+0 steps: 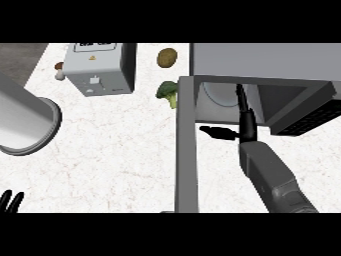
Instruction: Pick up the milk, place it into the microwave and close the microwave
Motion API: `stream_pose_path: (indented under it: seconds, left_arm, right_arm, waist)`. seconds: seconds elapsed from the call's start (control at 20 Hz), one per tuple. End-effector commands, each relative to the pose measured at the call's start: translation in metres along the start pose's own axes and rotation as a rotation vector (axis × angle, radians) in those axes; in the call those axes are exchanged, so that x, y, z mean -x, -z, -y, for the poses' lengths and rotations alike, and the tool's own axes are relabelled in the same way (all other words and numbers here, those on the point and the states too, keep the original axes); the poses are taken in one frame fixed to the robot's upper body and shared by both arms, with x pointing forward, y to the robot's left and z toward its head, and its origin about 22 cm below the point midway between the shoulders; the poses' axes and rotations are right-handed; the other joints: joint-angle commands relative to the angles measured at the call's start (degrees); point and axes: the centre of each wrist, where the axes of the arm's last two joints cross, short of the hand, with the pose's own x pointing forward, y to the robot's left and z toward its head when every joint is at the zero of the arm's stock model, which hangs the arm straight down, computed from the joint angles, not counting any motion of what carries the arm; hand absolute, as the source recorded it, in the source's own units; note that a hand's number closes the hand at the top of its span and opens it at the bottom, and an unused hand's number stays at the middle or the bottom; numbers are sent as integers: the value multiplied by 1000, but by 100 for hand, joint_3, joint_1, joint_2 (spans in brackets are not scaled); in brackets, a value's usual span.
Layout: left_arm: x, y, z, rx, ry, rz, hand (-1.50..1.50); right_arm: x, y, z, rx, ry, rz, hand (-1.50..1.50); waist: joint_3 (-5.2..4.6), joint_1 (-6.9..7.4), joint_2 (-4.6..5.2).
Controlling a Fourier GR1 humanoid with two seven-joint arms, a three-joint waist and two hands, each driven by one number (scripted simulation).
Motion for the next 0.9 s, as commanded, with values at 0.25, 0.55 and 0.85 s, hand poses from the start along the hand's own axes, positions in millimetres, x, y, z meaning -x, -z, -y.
stream_pose_path:
  seconds: [0.25,0.55,0.85]
  left_arm:
    - [6,-7,24,23,21,-44,-150]
    - [2,8,27,62,25,-86,-150]
    - [4,18,41,104,-3,-106,-150]
  right_arm:
    - [30,-57,6,-62,165,17,-150]
    - [50,-97,40,-123,176,-5,-150]
    - [49,-108,72,-59,137,-9,-150]
  waist:
    - [-15,-236,-108]
    - [-23,-362,-149]
    - [-24,-368,-146]
